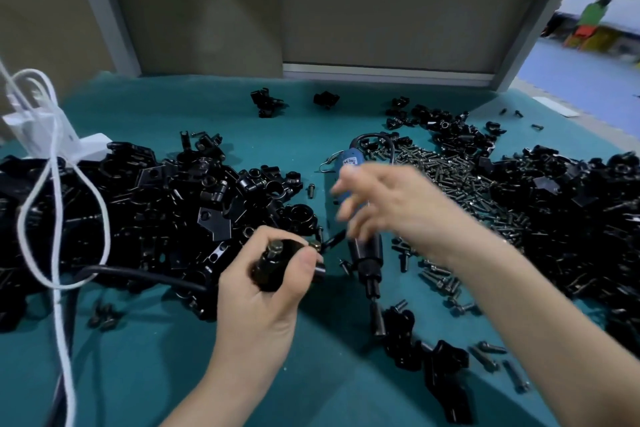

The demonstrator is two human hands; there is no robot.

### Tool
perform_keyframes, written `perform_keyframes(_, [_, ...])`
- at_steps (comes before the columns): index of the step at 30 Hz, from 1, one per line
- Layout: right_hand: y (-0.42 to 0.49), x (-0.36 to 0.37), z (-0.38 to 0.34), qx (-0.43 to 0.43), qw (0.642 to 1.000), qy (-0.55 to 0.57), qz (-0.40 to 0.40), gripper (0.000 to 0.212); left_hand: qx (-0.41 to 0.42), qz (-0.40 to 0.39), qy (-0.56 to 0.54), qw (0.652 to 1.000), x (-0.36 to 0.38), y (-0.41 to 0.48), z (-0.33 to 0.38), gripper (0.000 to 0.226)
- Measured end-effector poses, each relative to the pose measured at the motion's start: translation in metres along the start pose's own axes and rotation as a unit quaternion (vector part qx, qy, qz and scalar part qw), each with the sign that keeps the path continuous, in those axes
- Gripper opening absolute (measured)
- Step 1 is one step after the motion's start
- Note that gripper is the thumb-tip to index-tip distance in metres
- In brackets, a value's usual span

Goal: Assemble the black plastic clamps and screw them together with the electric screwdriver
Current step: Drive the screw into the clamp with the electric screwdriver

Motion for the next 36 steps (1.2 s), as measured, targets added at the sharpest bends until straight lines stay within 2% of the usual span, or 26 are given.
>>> perform_keyframes(2, [0.025, -0.020, 0.008, -0.012, 0.974, -0.187, 0.128, 0.066, -0.029, -0.003, 0.004, 1.000, 0.000, 0.000, -0.003, 0.021])
perform_keyframes(4, [0.044, -0.021, 0.023, 0.062, 0.939, -0.317, 0.118, 0.069, -0.051, -0.013, 0.005, 0.999, 0.002, -0.001, -0.005, 0.025])
perform_keyframes(6, [0.058, -0.011, 0.038, 0.114, 0.935, -0.328, 0.075, 0.064, -0.069, -0.024, 0.007, 0.997, 0.004, -0.003, -0.006, 0.028])
perform_keyframes(10, [0.072, -0.008, 0.050, 0.135, 0.961, -0.214, 0.108, 0.040, -0.077, -0.037, 0.019, 0.996, 0.005, -0.003, -0.007, 0.031])
perform_keyframes(12, [0.072, -0.012, 0.049, 0.170, 0.975, -0.070, 0.122, 0.040, -0.068, -0.043, 0.024, 0.996, 0.005, -0.003, -0.006, 0.038])
perform_keyframes(14, [0.071, -0.020, 0.045, 0.188, 0.969, 0.115, 0.108, 0.045, -0.068, -0.048, 0.018, 0.996, 0.006, -0.003, -0.005, 0.038])
perform_keyframes(15, [0.070, -0.024, 0.040, 0.182, 0.955, 0.218, 0.085, 0.051, -0.070, -0.051, 0.019, 0.996, 0.006, -0.003, -0.005, 0.038])
perform_keyframes(16, [0.070, -0.026, 0.034, 0.172, 0.924, 0.337, 0.059, 0.058, -0.073, -0.052, 0.023, 0.996, 0.006, -0.003, -0.005, 0.037])
perform_keyframes(18, [0.072, -0.027, 0.023, 0.136, 0.813, 0.565, 0.036, 0.061, -0.081, -0.051, 0.038, 0.995, 0.006, -0.002, -0.006, 0.034])
perform_keyframes(19, [0.072, -0.026, 0.017, 0.109, 0.766, 0.632, 0.036, 0.055, -0.084, -0.051, 0.047, 0.994, 0.006, -0.002, -0.007, 0.036])
perform_keyframes(20, [0.072, -0.024, 0.012, 0.088, 0.747, 0.657, 0.046, 0.046, -0.085, -0.050, 0.055, 0.994, 0.006, -0.002, -0.008, 0.037])
perform_keyframes(23, [0.070, -0.021, 0.001, 0.045, 0.773, 0.626, 0.089, 0.021, -0.084, -0.053, 0.075, 0.992, 0.006, -0.001, -0.009, 0.034])
perform_keyframes(25, [0.067, -0.022, -0.003, 0.027, 0.780, 0.616, 0.104, 0.015, -0.084, -0.058, 0.092, 0.991, 0.005, -0.001, -0.010, 0.032])
perform_keyframes(29, [0.060, -0.022, -0.017, -0.014, 0.786, 0.607, 0.116, 0.012, -0.090, -0.053, 0.119, 0.987, 0.004, -0.001, -0.011, 0.034])
perform_keyframes(33, [0.052, -0.022, -0.031, -0.027, 0.778, 0.619, 0.104, 0.029, -0.090, -0.033, 0.137, 0.986, 0.003, -0.002, -0.010, 0.031])
perform_keyframes(36, [0.048, -0.019, -0.035, -0.028, 0.777, 0.620, 0.104, 0.017, -0.092, -0.028, 0.147, 0.984, 0.003, -0.003, -0.011, 0.024])
Point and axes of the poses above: each hand's wrist, its own y-axis towards the middle knuckle, its own x-axis out of the palm, z = x × y, the point moved 1 cm from there along y, towards the middle knuckle, and after that the axes turned 8 degrees about z, right-handed, at the moved point
